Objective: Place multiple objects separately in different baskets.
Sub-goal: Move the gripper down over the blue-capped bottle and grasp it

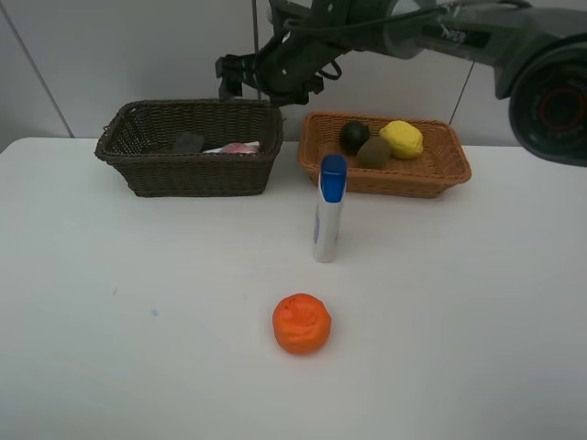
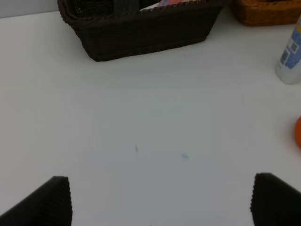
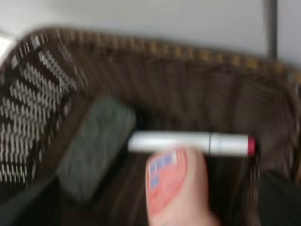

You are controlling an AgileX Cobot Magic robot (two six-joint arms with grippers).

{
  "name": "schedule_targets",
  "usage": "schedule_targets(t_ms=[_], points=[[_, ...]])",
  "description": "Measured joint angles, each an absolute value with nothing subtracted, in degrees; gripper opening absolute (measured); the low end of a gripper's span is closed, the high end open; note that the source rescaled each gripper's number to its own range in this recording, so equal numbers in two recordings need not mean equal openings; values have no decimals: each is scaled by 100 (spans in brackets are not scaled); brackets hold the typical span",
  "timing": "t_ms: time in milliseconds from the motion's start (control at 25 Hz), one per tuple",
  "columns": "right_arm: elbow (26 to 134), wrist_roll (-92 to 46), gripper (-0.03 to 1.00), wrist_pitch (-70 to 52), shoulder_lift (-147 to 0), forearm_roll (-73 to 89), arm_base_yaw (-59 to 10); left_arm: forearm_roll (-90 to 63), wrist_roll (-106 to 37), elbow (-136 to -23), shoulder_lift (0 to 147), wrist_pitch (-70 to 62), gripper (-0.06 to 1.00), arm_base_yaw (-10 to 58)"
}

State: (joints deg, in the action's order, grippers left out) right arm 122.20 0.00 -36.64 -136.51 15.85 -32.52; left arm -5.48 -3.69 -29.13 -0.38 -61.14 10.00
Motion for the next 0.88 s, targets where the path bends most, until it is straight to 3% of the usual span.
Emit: schedule_targets(t_ms=[360, 880], points=[[12233, 887, 98, -6783, -12823, 160, -3252, -548, -369, -2913, -38, -6114, 100, 1000], [12006, 1276, 98, -6986, -12274, 219, -3246, -548, -369, -2913, -38, -6114, 100, 1000]])
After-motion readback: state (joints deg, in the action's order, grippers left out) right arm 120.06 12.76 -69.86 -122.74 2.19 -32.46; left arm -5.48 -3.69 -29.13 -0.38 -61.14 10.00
